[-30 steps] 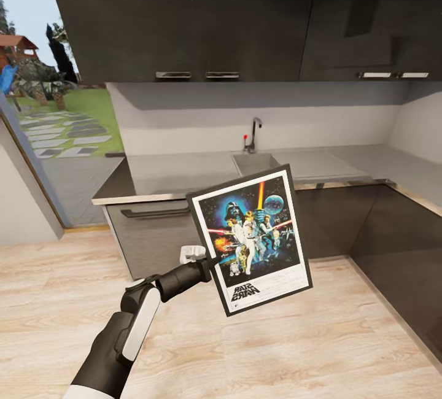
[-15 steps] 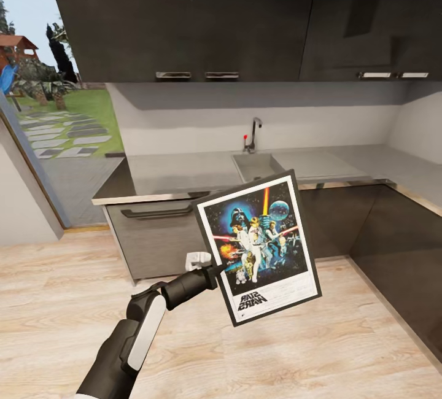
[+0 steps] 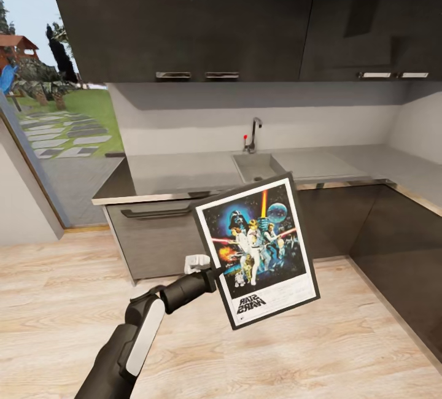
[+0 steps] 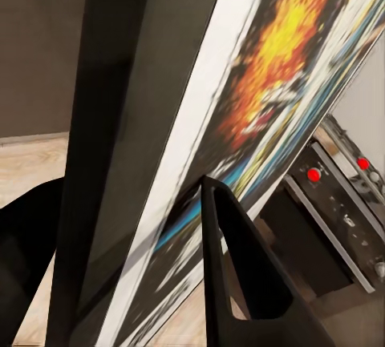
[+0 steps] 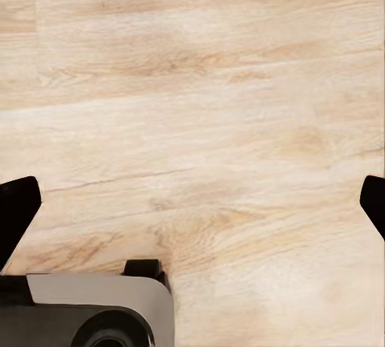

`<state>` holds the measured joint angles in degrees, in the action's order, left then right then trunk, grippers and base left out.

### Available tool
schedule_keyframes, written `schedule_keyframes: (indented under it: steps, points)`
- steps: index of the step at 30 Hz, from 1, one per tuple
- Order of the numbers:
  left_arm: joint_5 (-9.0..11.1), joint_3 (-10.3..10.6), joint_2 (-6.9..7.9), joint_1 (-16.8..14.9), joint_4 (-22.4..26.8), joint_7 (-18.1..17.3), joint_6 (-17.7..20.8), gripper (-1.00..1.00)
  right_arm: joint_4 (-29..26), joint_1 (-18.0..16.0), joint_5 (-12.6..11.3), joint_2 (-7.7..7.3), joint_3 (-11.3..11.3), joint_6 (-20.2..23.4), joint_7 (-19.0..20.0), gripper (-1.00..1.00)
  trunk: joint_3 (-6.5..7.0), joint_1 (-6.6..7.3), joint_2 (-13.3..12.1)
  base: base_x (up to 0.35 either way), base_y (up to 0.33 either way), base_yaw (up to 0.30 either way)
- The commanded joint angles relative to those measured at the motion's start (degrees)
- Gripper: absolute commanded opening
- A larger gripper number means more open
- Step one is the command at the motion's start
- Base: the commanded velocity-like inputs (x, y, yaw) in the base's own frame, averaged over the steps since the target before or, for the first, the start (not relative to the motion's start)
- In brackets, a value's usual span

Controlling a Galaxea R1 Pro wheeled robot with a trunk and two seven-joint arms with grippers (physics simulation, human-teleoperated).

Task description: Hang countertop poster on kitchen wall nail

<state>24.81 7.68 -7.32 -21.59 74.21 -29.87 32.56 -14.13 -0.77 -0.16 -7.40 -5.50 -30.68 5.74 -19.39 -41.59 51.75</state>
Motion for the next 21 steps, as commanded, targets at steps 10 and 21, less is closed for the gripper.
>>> schedule_keyframes:
  steps: [10,21]
  points:
    - [0.9,-1.0,-2.66,1.4,1.8,14.5,0.6,-1.0,-10.3,-0.9,0.8,2.11,0.0,1.6,9.9,1.0,-0.07,-0.01,0.0,0.0,0.0,0.0]
    - [12.2,-0.1,-2.68,1.4,5.0,27.2,0.5,-1.0,-14.4,-1.4,7.8,7.22,0.2,1.7,-4.9,1.0,-0.07,-0.01,0.0,0.0,0.0,0.0]
